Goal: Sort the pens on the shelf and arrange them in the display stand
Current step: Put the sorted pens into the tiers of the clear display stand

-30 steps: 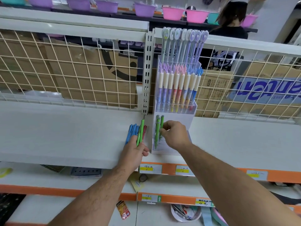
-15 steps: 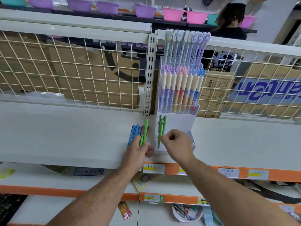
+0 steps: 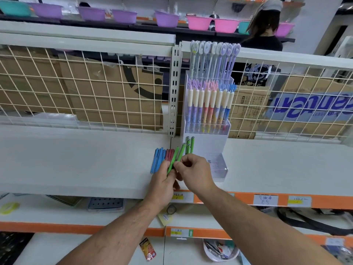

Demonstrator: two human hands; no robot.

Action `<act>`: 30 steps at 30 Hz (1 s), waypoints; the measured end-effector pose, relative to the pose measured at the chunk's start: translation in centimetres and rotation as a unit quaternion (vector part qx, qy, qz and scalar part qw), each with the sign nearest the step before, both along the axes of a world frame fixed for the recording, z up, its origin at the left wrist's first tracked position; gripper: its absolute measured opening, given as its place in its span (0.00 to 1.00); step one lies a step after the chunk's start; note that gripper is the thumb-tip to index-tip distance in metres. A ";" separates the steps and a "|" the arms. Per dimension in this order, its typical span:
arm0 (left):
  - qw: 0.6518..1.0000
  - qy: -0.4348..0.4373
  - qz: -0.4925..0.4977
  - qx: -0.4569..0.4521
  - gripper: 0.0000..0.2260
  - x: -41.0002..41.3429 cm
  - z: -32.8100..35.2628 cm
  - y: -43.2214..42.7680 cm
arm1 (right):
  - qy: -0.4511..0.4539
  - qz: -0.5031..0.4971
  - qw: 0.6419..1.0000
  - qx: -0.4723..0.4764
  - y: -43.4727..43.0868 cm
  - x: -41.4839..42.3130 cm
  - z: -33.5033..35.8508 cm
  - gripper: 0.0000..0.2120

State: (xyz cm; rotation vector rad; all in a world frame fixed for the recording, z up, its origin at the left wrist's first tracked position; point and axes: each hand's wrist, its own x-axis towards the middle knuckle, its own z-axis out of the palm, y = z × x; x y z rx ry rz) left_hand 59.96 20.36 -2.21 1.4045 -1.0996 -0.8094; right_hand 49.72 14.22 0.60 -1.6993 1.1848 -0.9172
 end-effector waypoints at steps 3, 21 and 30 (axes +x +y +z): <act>1.000 0.009 -0.013 0.001 0.08 -0.2 0.0 -0.1 | -0.024 -0.012 1.000 -0.007 0.4 -0.3 0.5 0.09; 0.992 0.030 0.068 0.100 0.07 3.1 -1.9 -3.4 | 0.060 -0.078 0.991 -0.090 -5.6 -4.0 2.9 0.03; 0.993 0.028 0.061 0.098 0.07 3.1 -2.4 -3.6 | 0.077 -0.068 0.991 -0.086 -6.0 -2.9 1.6 0.04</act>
